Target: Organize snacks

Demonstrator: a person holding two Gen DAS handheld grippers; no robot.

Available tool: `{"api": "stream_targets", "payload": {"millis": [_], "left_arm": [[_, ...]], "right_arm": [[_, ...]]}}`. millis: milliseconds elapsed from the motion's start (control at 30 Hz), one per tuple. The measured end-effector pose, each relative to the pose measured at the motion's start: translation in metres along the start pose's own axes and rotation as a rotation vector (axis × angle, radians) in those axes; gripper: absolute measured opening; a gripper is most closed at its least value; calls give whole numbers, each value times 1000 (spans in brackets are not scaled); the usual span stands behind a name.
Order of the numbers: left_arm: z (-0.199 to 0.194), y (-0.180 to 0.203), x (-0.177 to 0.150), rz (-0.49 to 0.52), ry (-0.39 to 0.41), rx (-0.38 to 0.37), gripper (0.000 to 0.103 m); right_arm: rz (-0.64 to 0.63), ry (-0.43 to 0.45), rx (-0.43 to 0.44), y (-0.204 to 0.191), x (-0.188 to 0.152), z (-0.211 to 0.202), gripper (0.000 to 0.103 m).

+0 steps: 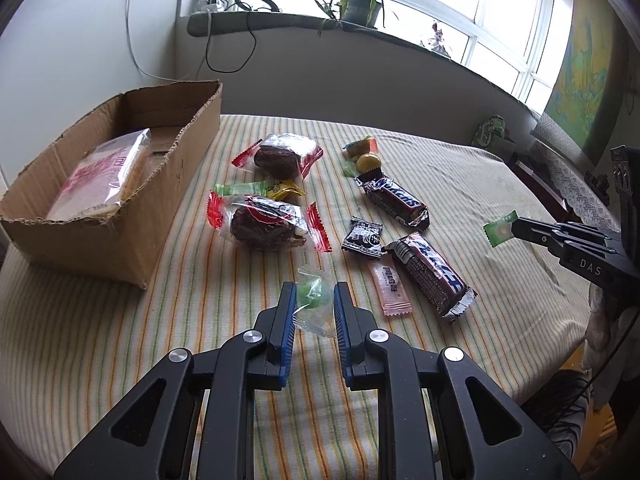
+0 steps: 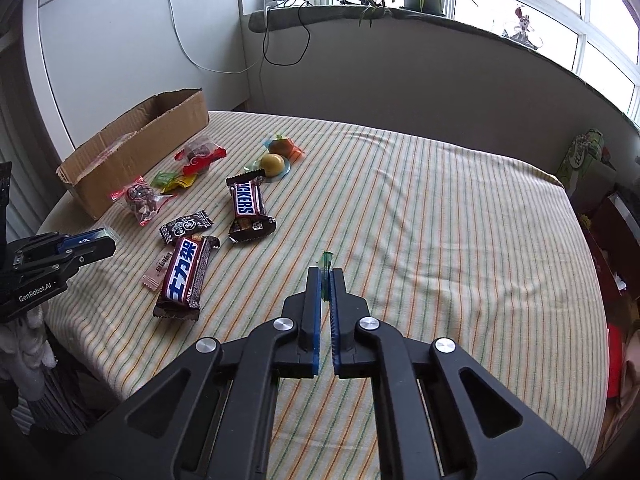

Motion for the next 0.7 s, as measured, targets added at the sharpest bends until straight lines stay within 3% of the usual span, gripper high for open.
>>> {"api": "stream_targets", "payload": {"millis": [300,700], "left_arm": [[-25,-18,19,-15,63,21,17],[-60,-77,52,-68,154,104,17]], "right_arm": [[-49,74,41,-31,41,-21,4],[-153,170,128,-113,112,-25,3]]}}
Point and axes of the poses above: each gripper's, at about its wrist camera, not at the fingertips, and z roughly the way its jaws point, y to its right, x to its top, the point moved 9 cm from there along z, roughly the way its jaws point, and after that the axes turned 11 degrees about -x, right-handed, at the moved point
